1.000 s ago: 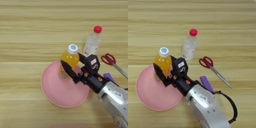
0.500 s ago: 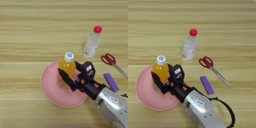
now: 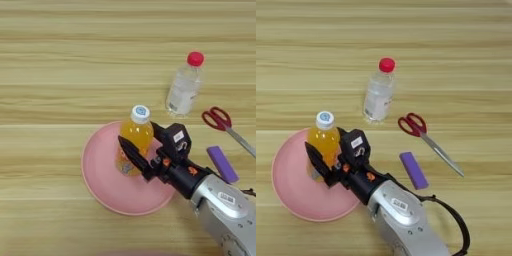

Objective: Move the objects on the table

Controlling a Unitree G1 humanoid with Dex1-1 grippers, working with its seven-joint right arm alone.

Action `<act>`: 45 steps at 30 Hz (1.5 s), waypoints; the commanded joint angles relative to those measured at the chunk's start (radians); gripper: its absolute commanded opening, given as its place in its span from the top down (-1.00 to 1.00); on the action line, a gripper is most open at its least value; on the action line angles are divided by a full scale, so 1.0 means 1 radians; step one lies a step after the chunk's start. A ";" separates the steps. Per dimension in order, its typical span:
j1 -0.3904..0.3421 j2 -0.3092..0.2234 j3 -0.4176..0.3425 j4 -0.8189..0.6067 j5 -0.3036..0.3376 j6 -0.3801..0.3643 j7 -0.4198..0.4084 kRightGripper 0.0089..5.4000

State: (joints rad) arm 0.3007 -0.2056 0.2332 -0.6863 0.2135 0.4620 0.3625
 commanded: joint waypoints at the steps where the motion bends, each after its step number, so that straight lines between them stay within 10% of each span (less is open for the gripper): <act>1: -0.015 -0.008 -0.006 -0.032 -0.006 -0.077 -0.001 -0.29; 6: -0.002 -0.019 -0.002 -0.026 -0.014 -0.089 -0.002 -0.29; 15: 0.002 -0.028 0.009 -0.022 -0.026 -0.106 0.000 -0.99; 45: -0.173 0.009 0.007 -0.118 -0.006 -0.059 -0.030 -0.99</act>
State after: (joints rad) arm 0.1965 -0.2074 0.2667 -0.7444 0.1907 0.4070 0.3538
